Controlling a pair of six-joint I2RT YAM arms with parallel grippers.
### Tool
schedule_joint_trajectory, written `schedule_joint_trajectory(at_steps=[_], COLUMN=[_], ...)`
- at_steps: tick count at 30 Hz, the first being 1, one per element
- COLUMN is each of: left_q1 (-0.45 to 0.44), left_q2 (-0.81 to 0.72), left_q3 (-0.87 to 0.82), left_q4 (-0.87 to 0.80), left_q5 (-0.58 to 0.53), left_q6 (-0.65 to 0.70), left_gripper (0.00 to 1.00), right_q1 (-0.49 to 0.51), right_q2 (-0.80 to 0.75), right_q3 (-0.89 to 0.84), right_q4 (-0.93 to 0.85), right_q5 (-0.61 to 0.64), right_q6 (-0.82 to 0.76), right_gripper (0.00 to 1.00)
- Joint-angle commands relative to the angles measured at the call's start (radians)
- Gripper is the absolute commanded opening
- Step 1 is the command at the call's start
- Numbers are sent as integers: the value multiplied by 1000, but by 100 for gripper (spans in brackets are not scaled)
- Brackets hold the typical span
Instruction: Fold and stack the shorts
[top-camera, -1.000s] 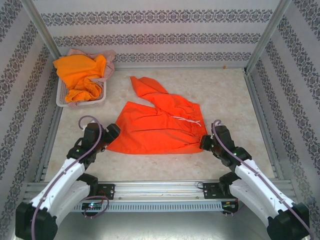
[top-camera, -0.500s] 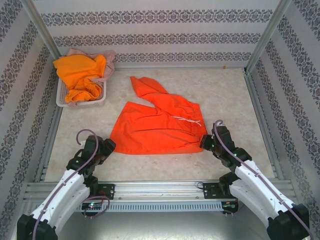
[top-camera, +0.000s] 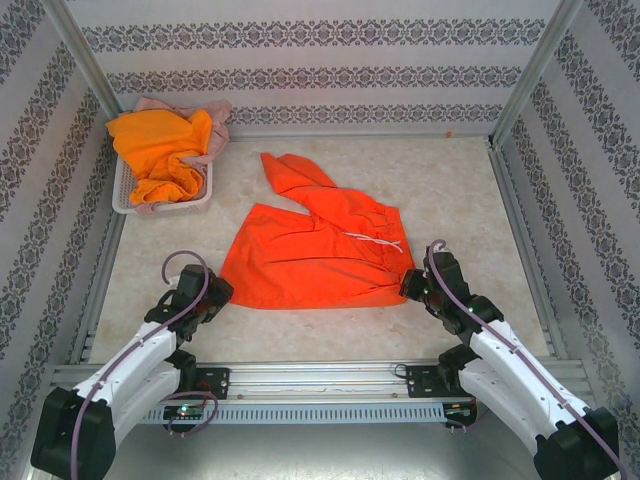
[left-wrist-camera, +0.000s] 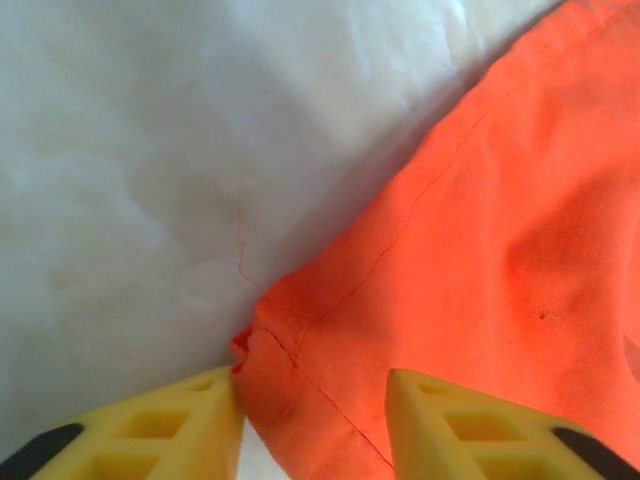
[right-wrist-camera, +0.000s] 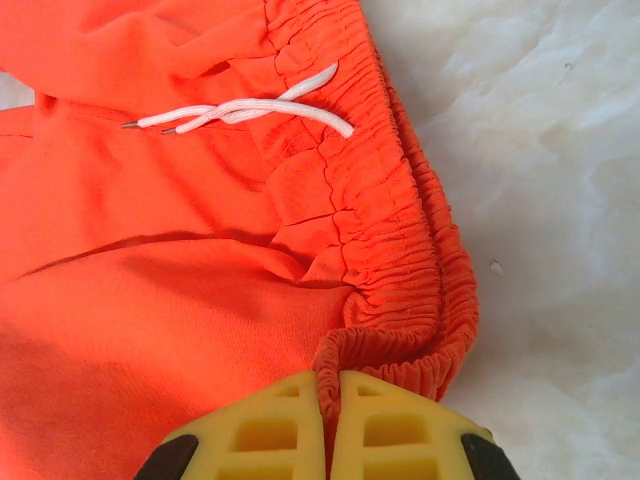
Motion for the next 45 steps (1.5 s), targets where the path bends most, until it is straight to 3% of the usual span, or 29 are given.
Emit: schedule_joint_trajectory(at_steps=[1,7,12,15,21,29,32,35,37,39,43,45], left_q1=[6,5,19,50,145,199,200,200,199,197,178,171], left_q2=[34,85,133,237,623,998,1087,1083,1004,878,501,340], left_q3=[-14,3,112,265,839,1861,2231,2428,2374,2196,1531,1261], left_q4=[105,193,194,199,136,-237,-392,-476,-456,-385,-10,85], left_q5=[-7,-23,-54,-35,84,64,51,32,39,67,115,108], left_q6=[9,52,137,197,305,444,503,562,599,615,620,609], left_gripper=[35,1,0,0,0,0,0,0,0,0,0,0], right_q1=[-13,-38,-113,-183,-222,-225,-239,-294,-341,-374,-426,-451], right_q2=[2,22,126,270,710,1146,1191,1136,1067,974,775,681], right_q3=[-10,10,94,232,829,1761,1964,1958,1859,1710,1324,1143], right_q4=[18,15,35,67,26,-14,-15,23,63,102,193,197], right_q5=[16,2,-46,-103,-213,-444,-505,-533,-551,-544,-535,-487], right_q6=[12,-7,-62,-106,-191,-126,-134,-139,-158,-197,-264,-298], right_gripper=[1,1,0,0,0,0,0,0,0,0,0,0])
